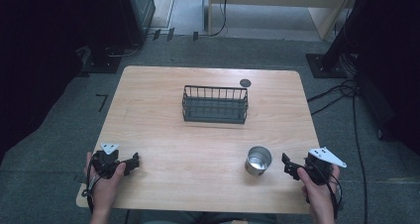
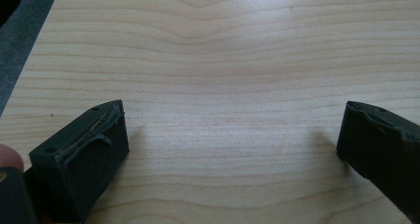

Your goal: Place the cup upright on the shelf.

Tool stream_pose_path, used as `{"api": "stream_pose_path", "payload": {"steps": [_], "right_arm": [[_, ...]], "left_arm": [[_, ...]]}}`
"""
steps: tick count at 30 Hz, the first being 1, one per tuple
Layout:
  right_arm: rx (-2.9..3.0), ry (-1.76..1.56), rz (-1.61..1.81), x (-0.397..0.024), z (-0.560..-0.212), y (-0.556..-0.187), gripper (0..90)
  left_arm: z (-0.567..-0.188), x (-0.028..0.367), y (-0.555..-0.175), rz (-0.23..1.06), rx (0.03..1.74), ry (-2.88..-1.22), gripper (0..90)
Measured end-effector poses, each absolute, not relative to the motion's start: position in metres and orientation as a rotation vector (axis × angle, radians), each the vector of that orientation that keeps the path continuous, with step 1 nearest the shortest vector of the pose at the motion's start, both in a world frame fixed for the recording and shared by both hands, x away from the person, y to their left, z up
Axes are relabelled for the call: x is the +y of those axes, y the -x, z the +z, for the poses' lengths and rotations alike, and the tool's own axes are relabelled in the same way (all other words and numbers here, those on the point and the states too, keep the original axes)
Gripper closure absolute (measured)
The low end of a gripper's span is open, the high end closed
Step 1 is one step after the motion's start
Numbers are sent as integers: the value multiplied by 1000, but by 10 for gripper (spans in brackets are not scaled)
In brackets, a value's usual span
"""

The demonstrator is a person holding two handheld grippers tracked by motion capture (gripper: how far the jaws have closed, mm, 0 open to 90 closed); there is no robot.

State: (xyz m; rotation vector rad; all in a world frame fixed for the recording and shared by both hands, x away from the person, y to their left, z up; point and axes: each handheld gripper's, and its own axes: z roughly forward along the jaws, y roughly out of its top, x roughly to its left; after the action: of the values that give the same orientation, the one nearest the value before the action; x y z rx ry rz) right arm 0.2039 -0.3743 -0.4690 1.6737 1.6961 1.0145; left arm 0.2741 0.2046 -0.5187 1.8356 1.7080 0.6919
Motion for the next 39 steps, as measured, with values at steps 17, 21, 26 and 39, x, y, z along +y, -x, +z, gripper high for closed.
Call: {"api": "stream_pose_path", "payload": {"steps": [17, 21, 26, 39], "right_arm": [[1810, -1559, 1167, -320, -449, -206, 0], [1844, -1555, 1169, -308, -454, -207, 0], [1888, -1536, 1170, -297, -458, -207, 0], [1948, -1535, 1114, -283, -476, -211, 0]], "left_arm": [[-519, 205, -274, 692, 1708, -1836, 0], [-519, 205, -274, 692, 1708, -1836, 0], [-519, 205, -274, 692, 1708, -1836, 0], [-519, 205, -274, 692, 1708, -1836, 0]]}}
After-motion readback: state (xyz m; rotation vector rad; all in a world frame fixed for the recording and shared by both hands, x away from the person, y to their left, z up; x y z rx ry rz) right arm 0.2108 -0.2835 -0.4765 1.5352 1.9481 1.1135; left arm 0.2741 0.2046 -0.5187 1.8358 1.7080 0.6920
